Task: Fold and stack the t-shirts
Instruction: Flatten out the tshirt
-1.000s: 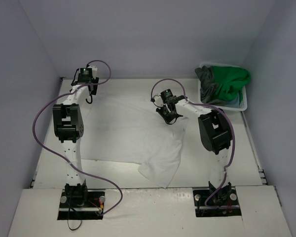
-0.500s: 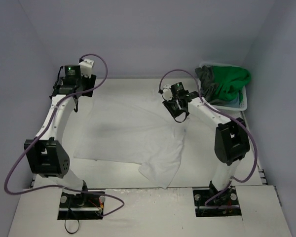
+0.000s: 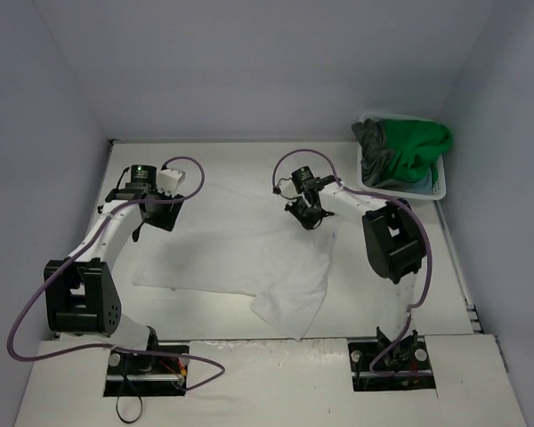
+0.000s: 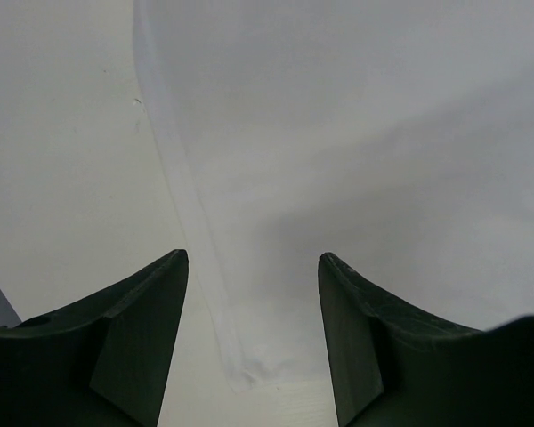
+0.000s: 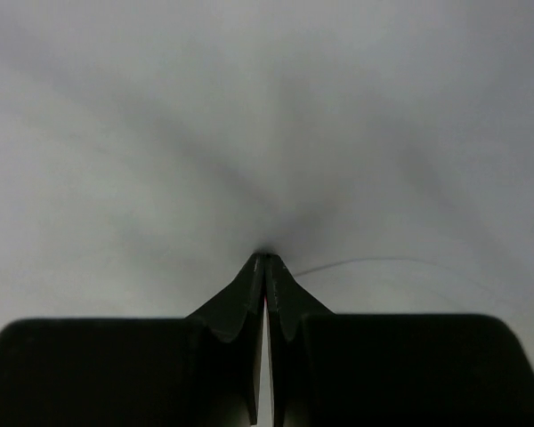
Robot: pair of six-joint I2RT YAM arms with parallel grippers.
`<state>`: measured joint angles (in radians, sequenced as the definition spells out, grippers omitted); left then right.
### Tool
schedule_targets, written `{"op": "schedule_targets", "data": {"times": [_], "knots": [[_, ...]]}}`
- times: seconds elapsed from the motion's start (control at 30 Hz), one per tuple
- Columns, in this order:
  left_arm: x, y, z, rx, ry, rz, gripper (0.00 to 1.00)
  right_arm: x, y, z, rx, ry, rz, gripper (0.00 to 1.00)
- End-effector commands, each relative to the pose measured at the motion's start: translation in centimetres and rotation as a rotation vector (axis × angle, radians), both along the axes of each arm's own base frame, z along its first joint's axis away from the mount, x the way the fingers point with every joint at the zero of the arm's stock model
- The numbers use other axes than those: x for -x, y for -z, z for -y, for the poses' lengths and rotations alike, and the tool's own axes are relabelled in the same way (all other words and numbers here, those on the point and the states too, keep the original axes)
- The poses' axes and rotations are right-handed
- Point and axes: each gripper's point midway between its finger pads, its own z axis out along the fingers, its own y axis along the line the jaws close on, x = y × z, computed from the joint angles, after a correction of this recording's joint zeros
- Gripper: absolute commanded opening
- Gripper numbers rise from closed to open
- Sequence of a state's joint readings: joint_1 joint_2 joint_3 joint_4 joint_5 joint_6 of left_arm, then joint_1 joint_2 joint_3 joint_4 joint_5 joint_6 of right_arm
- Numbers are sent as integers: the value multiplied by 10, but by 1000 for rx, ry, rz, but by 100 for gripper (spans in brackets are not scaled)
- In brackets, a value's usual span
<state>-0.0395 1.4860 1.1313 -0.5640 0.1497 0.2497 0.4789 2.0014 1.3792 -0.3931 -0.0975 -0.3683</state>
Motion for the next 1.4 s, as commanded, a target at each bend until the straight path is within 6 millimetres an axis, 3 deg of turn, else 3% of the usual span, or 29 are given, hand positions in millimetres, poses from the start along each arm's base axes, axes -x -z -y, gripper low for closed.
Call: {"op": "schedule_targets", "data": {"times": [0.0,0.23,0.6,0.67,0.7,0.77,0.8,0.87,0.9,0.93,0.97,1.1,1.13,1.23,1.27,1.33,1.37], "knots": [[-20,-25,5,7,22,106,55,-24,-4,0,-18,6,31,0],[-18,-16,9,31,19,80,55,-43,27,11,14,29,2,0],[-7,-3,11,54,5,47,55,-96,63,32,51,91,20,0],[-5,-3,12,62,0,43,55,-103,53,29,31,106,41,1],[-5,-5,13,67,1,47,55,-105,36,25,6,105,66,4],[-4,-14,13,71,1,73,55,-97,21,17,-49,99,67,13],[-3,-17,14,72,3,83,55,-100,-8,13,-86,94,116,18],[-1,-31,15,81,5,125,55,-94,-30,9,-131,82,154,29],[0,-36,17,90,12,137,54,-96,-66,7,-173,74,224,31],[2,-40,18,98,16,147,55,-94,-80,5,-199,62,257,32],[6,-50,22,114,32,177,55,-88,-111,3,-251,49,329,40],[25,-67,30,131,121,248,55,-57,-156,-4,-320,-5,384,48],[32,-76,30,116,153,287,55,-47,-159,-10,-318,-34,381,52],[53,-69,32,85,232,283,55,-5,-157,-14,-282,-99,344,54],[66,-58,35,94,263,239,55,13,-152,-14,-276,-124,318,54],[83,-55,35,69,325,237,55,42,-138,-17,-240,-183,263,53],[94,-42,37,72,357,210,55,60,-138,-25,-235,-233,261,52]]}}
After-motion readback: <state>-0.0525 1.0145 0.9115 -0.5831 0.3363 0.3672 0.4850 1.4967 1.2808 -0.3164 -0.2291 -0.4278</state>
